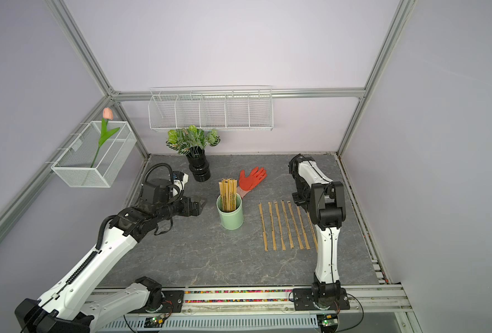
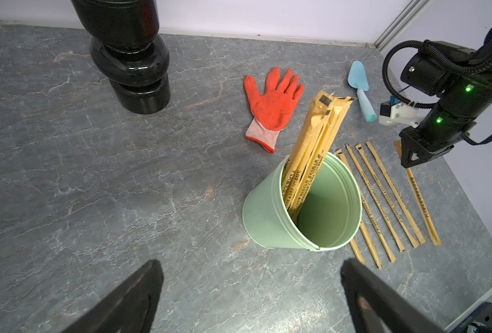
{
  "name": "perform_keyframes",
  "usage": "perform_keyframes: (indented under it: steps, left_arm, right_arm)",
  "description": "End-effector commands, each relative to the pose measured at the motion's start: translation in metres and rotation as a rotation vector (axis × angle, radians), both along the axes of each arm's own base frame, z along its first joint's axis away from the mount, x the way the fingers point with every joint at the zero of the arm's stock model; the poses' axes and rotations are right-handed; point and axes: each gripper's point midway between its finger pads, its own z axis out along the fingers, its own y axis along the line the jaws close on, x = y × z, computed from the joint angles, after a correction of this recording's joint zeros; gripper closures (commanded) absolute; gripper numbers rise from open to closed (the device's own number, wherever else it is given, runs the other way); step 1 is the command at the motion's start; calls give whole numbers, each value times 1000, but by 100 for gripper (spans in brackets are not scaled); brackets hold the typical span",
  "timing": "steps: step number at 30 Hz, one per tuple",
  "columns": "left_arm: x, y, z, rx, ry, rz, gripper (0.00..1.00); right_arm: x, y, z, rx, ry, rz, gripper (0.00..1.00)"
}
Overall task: Take the straws out of the storage container
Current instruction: Place the straw at the center of the board.
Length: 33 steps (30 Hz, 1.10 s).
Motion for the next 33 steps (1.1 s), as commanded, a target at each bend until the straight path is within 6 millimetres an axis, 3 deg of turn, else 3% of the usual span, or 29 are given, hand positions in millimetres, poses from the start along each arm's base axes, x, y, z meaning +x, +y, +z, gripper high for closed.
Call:
perform_keyframes:
  steps: [1, 33]
  left_arm:
    - [0, 0, 2, 12, -3, -2, 0]
    - [1, 0, 1, 17, -1, -1, 0]
  right_arm:
    - [2, -4, -4, -4, 23, 0, 87]
    - [13, -4, -9, 5, 22, -10, 80]
